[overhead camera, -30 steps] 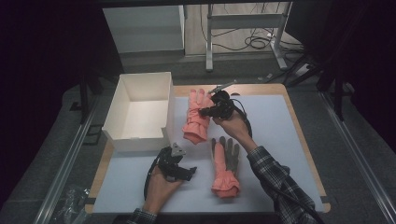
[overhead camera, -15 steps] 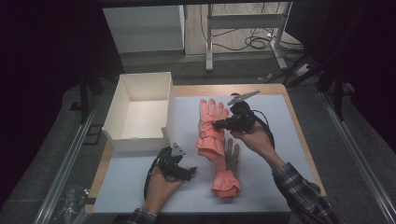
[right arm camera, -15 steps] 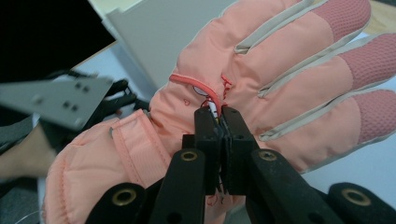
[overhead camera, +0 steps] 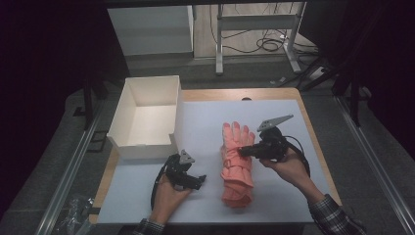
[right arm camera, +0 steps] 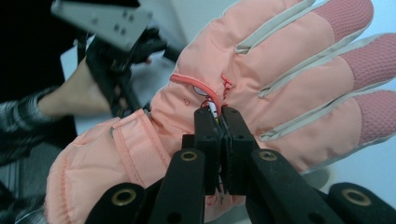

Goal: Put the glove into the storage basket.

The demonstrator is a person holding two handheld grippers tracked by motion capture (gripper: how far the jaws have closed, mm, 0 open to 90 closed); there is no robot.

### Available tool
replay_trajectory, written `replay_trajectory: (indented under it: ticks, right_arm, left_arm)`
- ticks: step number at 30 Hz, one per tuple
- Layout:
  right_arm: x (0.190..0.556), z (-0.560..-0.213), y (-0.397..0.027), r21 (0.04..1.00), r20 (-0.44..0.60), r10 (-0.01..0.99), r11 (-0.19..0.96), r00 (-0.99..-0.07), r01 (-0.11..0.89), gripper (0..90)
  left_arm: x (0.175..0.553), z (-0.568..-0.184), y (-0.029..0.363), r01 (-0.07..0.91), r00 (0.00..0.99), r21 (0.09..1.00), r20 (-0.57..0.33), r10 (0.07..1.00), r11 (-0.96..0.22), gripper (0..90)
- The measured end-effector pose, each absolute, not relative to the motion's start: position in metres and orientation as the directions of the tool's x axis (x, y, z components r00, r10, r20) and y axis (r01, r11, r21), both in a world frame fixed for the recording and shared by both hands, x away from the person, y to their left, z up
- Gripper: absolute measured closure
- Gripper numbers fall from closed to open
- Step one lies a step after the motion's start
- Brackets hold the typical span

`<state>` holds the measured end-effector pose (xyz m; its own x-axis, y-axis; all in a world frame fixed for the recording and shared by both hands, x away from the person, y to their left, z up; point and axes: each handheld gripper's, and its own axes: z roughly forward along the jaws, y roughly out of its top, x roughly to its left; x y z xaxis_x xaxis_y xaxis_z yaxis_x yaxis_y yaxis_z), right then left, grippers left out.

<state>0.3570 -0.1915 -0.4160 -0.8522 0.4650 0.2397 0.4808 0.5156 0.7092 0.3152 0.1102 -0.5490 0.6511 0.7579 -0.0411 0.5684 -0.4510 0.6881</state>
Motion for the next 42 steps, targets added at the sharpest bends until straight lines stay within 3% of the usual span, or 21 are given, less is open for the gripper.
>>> replay_trajectory:
  ticks: [11,16,22,30,38,42]
  right_arm:
    - [0.34,-0.458,-0.183,0.658,0.192,0.485,0.581,-0.853,0.479,82.7]
    - [0.341,-0.468,-0.187,0.673,0.205,0.496,0.555,-0.844,0.489,72.5]
    - [0.336,-0.454,-0.198,0.705,0.153,0.488,0.555,-0.859,0.441,58.5]
    - [0.329,-0.447,-0.226,0.753,0.095,0.558,0.501,-0.824,0.427,58.6]
    - [0.298,-0.482,-0.251,0.756,0.149,0.583,0.453,-0.798,0.473,61.7]
    - [0.279,-0.498,-0.256,0.75,0.164,0.575,0.455,-0.801,0.48,56.7]
  left_arm:
    - [0.315,-0.549,0.11,0.564,0.653,0.69,-0.035,0.756,-0.455,0.7]
    - [0.315,-0.549,0.11,0.567,0.651,0.689,-0.039,0.758,-0.451,0.7]
    - [0.316,-0.549,0.11,0.564,0.653,0.69,-0.035,0.756,-0.455,0.7]
    - [0.315,-0.549,0.11,0.567,0.651,0.69,-0.039,0.758,-0.451,0.7]
    - [0.315,-0.549,0.11,0.566,0.652,0.688,-0.037,0.757,-0.454,0.7]
    - [0.315,-0.549,0.11,0.566,0.653,0.688,-0.037,0.757,-0.455,0.7]
